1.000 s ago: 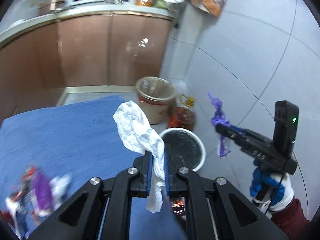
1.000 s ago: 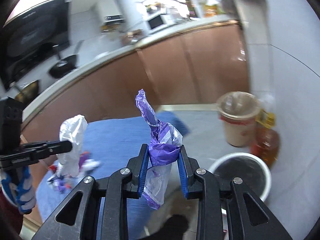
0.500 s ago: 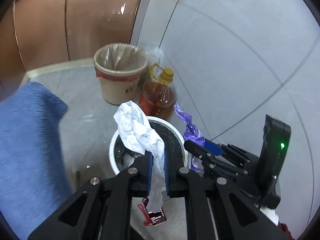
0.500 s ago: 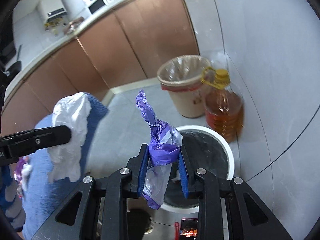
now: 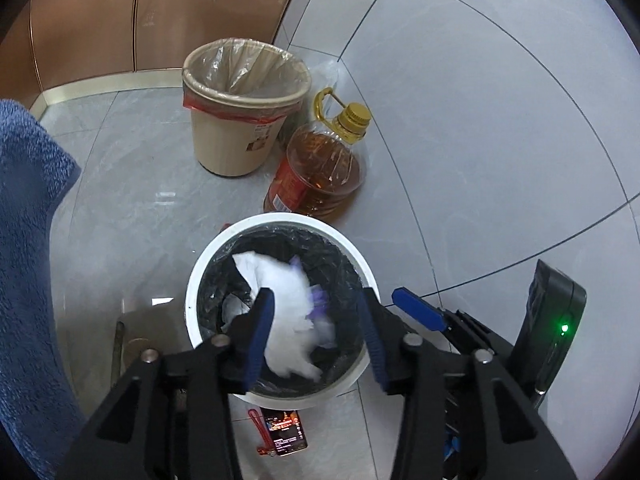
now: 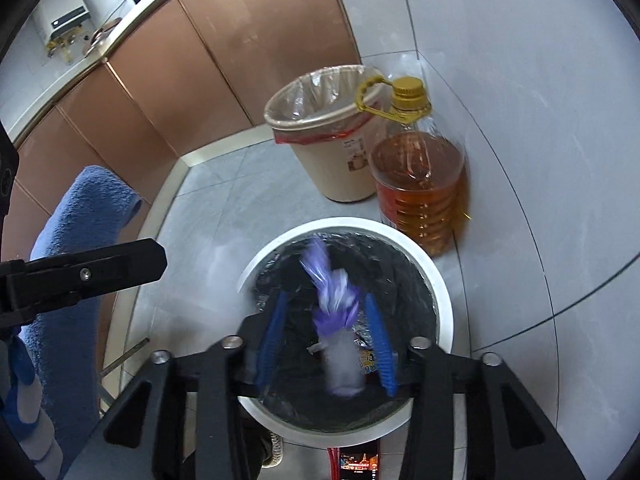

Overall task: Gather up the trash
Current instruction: 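Open both tools to drop the tissue and purple bag into the bucket, then move both open tools back over the towel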

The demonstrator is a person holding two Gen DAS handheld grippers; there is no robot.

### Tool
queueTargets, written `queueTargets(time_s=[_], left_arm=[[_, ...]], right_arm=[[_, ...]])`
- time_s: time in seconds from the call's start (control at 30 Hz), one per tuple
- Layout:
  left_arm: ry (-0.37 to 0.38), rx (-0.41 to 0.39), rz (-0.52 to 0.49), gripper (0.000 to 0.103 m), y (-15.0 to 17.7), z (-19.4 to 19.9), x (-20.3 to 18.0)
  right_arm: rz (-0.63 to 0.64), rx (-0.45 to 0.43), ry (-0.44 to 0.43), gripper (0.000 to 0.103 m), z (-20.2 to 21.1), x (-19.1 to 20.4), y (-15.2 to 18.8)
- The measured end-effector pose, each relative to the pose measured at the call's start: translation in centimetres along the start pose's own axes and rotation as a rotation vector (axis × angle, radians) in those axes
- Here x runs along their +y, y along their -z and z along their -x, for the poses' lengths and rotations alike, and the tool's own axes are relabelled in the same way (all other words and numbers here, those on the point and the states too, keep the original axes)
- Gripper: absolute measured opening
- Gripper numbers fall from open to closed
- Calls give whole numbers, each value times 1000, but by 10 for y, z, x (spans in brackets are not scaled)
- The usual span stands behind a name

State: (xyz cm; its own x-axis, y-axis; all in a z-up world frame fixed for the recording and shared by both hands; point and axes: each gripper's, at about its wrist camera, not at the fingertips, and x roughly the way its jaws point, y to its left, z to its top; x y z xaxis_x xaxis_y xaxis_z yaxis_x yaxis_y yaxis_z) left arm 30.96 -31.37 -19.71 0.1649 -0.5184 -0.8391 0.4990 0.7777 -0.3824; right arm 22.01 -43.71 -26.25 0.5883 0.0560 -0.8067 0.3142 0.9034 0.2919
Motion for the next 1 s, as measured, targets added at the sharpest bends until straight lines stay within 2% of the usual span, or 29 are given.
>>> queueTargets(time_s=[0.2,0.43,0.63,0.9,1.0], left_arm=[[-16,-53,-6,43,8,25,-1],[-63,-169,-20,43,18,92,-4],[-107,-312,-25,43,36,165,-3],[-164,-526,-17,43,77,262,6],[-180,-564,-26,43,91,293,10]], right_arm=[[11,-28,32,48,20,5,2],[78,-101,31,48,66,36,-2],[150,-192,8,54,120,75,-6],[226,-328,-53,56,200,133,-2],[253,-373,-84,57,228,155,1]])
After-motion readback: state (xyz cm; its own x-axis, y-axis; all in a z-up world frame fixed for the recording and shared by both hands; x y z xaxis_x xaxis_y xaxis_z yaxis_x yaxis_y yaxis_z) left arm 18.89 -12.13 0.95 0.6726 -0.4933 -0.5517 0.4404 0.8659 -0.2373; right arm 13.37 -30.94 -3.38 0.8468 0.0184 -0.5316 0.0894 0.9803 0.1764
